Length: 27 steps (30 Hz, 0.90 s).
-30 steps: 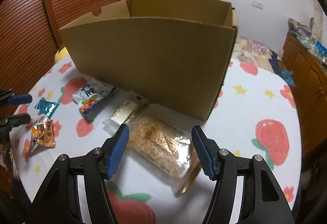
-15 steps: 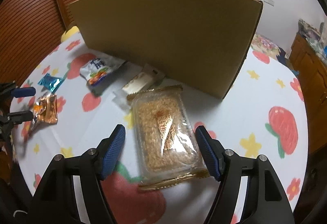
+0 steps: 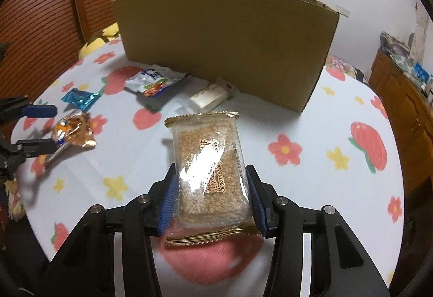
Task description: Organize snacks
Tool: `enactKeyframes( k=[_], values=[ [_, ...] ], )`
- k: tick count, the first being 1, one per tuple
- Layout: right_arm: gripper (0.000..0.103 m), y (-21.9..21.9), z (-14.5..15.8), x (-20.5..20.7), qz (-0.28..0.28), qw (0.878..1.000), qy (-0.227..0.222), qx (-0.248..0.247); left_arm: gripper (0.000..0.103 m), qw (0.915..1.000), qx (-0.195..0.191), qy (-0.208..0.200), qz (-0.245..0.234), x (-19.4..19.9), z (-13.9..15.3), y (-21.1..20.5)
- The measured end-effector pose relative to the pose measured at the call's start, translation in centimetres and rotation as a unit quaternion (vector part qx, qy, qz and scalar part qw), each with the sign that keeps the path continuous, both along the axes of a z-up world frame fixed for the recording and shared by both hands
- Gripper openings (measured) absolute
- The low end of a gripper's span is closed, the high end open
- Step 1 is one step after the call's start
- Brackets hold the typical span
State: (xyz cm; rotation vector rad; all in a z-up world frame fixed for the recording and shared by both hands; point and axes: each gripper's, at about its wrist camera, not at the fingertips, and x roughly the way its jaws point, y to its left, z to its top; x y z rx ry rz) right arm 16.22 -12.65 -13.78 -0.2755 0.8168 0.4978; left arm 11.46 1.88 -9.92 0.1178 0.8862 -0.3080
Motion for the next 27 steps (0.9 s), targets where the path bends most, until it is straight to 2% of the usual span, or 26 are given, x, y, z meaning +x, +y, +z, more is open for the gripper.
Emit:
enactKeyframes(
  k=[5,11,15,24,27],
  values=[
    [0.049,-0.2,-0.3,-0.8,-0.008,1.0,0.006,0.014,0.068,1.0,-0.002,0.0,-0.003,-0.1,0.2,-0.5],
    [0.05,0.2,-0.6,-1.0,-0.004,1.0,-0.001,0.002,0.07,0.9999,0.006,0.009,-0.002,0.8,-0.1,-0.5],
    [0.05,0.3,-0.7,-1.1,-0.003,1.0,-0.004,-0.001,0.077,0.9998,0.009,0.016,-0.002,1.2,-0.5,-0.5],
    [0.05,0.5,-0.9,-1.0,-0.002,1.0,-0.005,-0.004,0.086,0.9996,0.021,0.014,-0.011,1.7,-0.8,-0.9],
    [0.05,0.5,-1.0,-1.0,-0.001,1.0,-0.004,-0.004,0.088,0.9993,0.018,0.028,-0.014,2.0,-1.4,-0.8]
  ],
)
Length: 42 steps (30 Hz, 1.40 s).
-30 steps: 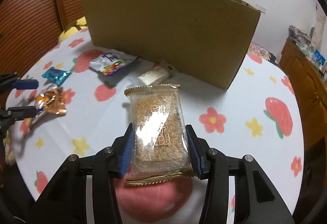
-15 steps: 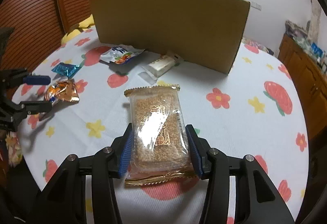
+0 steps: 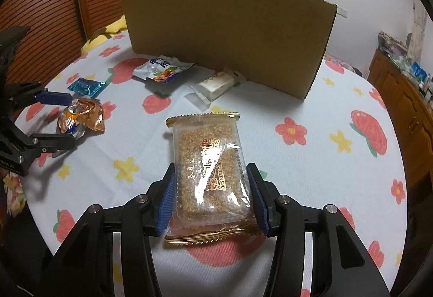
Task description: Organize snacks
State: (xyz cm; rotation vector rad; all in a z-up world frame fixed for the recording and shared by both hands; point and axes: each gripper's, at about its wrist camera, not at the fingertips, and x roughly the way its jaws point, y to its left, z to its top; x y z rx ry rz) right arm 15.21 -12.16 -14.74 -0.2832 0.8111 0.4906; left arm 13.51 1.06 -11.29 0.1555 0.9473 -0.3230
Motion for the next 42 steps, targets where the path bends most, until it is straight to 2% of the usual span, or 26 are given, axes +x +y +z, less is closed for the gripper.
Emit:
enactKeyframes(
  k=[11,16,21,31,34,36,39,42],
  values=[
    [0.051,0.0,-0.1,-0.1,0.001,1.0,0.002,0.003,0.086,0.9999,-0.011,-0.008,-0.006,-0.1,-0.1,0.2],
    [0.051,0.0,-0.1,0.0,0.001,1.0,0.002,0.003,0.074,0.9991,-0.039,-0.014,-0.011,-0.1,0.4,0.8],
    [0.051,0.0,-0.1,-0.1,0.001,1.0,0.002,0.003,0.065,0.9993,-0.026,-0.021,-0.017,-0.8,0.7,0.4],
    [0.052,0.0,-0.1,-0.1,0.001,1.0,0.002,0.003,0.048,0.9986,-0.039,-0.035,-0.003,-1.4,2.3,1.5],
    [0.052,0.0,-0.1,-0.1,0.001,1.0,0.002,0.003,0.035,0.998,-0.045,-0.044,-0.004,-1.4,3.3,1.8],
    [0.052,0.0,-0.1,-0.1,0.001,1.0,0.003,0.003,0.015,0.998,-0.045,-0.043,-0.001,-1.2,3.8,2.0],
    [0.052,0.0,-0.1,-0.1,0.001,1.0,0.003,0.003,0.014,0.9986,-0.029,-0.043,0.012,-0.5,3.9,2.5],
    [0.052,0.0,-0.1,-0.1,0.001,1.0,0.002,0.003,0.012,0.9987,-0.03,-0.037,0.019,-0.1,3.8,3.2]
  ],
)
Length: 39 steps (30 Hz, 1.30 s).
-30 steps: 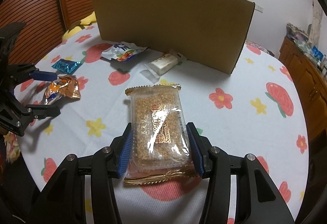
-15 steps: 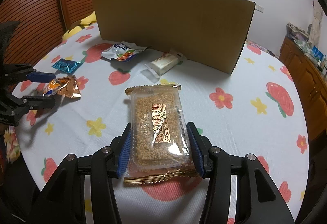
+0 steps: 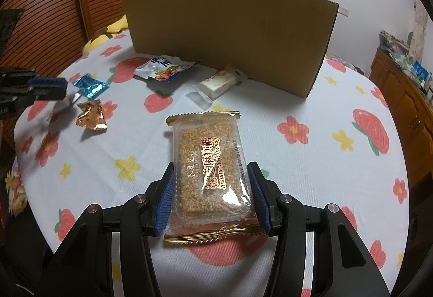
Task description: Organize snacks
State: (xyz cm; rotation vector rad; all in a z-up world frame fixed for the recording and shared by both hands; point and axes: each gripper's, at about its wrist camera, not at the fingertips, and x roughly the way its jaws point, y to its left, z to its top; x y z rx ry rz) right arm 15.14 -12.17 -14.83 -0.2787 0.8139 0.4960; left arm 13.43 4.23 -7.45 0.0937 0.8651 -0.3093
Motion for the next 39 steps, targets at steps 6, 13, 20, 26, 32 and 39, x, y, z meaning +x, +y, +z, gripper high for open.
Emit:
enactKeyframes(
  k=[6,13,20,26,32,39],
  values=[
    [0.052,0.0,0.0,0.0,0.0,1.0,0.0,0.0,0.03,0.9999,0.011,0.001,0.006,-0.3,-0.2,0.2],
    [0.052,0.0,0.0,0.0,0.0,1.0,0.0,0.0,0.052,0.9991,0.036,-0.005,0.021,-2.4,-0.9,0.6],
    [0.053,0.0,0.0,0.0,0.0,1.0,0.001,0.0,0.067,0.9984,0.031,0.019,0.043,-1.8,-3.1,1.5],
    [0.053,0.0,0.0,0.0,0.0,1.0,0.0,0.0,0.071,0.9984,0.005,0.021,0.053,-1.1,-3.5,1.9],
    [0.053,0.0,0.0,0.0,0.0,1.0,0.001,0.0,0.071,0.9988,0.007,0.003,0.048,-1.2,-3.7,1.7],
    [0.053,0.0,0.0,0.0,0.0,1.0,0.001,0.0,0.071,0.9974,-0.031,0.017,0.062,-0.5,-3.5,2.4]
  ],
)
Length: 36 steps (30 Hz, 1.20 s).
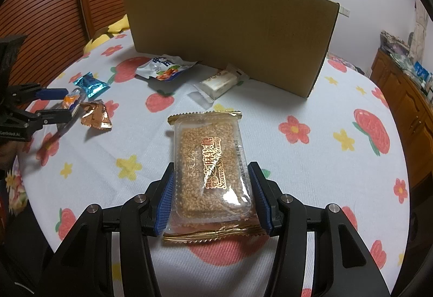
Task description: Organize snacks
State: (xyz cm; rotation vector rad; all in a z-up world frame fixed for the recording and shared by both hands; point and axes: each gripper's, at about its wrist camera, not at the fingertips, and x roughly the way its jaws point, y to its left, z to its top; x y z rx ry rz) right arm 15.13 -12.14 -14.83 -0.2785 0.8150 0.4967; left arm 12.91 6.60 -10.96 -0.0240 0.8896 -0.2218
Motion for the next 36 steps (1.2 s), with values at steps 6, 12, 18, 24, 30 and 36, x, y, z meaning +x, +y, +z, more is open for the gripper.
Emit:
enactKeyframes(
  k=[6,12,18,24,30,36],
  values=[
    [0.053,0.0,0.0,0.0,0.0,1.0,0.0,0.0,0.072,0.9999,-0.012,0.007,0.003,0.2,0.2,-0.2],
    [0.053,0.0,0.0,0.0,0.0,1.0,0.0,0.0,0.072,0.9999,-0.012,0.012,-0.002,0.3,0.3,-1.0],
    [0.053,0.0,0.0,0.0,0.0,1.0,0.0,0.0,0.088,0.9994,0.027,0.015,-0.016,0.5,-0.6,-2.6],
    [0.053,0.0,0.0,0.0,0.001,1.0,0.0,0.0,0.093,0.9984,0.052,0.003,-0.023,0.5,-0.9,-3.4],
    [0.053,0.0,0.0,0.0,0.0,1.0,0.0,0.0,0.082,0.9986,0.049,-0.003,-0.02,0.4,-0.7,-3.1],
    [0.053,0.0,0.0,0.0,0.001,1.0,0.0,0.0,0.08,0.9988,0.041,-0.002,-0.024,-0.1,-0.5,-2.6]
  ],
)
